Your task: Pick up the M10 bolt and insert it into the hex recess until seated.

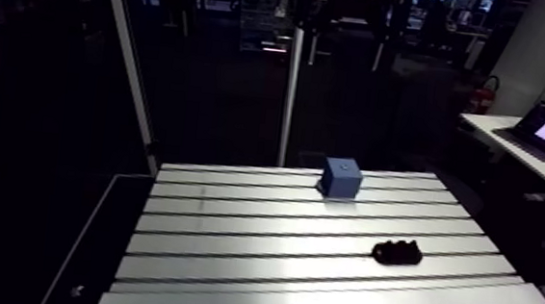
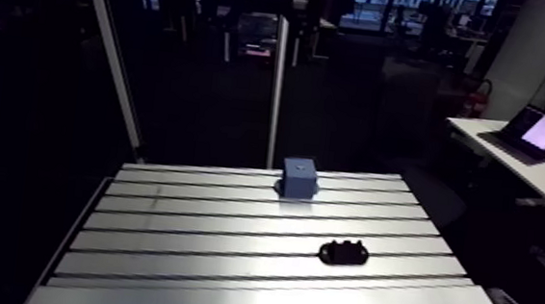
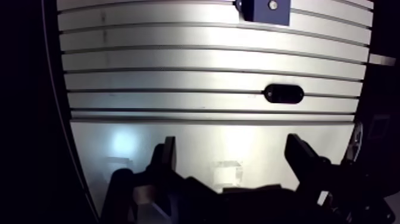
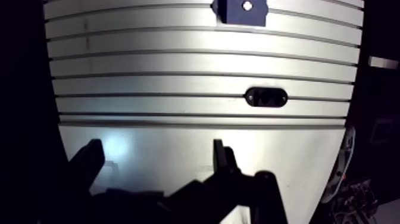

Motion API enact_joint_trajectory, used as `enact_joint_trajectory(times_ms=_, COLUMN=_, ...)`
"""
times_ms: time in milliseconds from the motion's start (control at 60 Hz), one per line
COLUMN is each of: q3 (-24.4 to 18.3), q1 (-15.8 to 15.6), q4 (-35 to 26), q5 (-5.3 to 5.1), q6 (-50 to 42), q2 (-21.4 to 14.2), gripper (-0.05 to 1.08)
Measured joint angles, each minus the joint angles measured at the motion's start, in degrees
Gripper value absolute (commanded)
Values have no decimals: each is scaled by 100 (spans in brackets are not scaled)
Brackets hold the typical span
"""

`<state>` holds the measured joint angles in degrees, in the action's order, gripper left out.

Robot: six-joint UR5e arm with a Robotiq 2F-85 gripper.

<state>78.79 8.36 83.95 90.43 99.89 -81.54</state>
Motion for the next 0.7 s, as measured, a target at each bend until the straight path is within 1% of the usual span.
enact_joint_trajectory(times_ms=700, q3=-45, q1=-72, q4=-2, q5=-23, q6=5, q2=14, gripper=1)
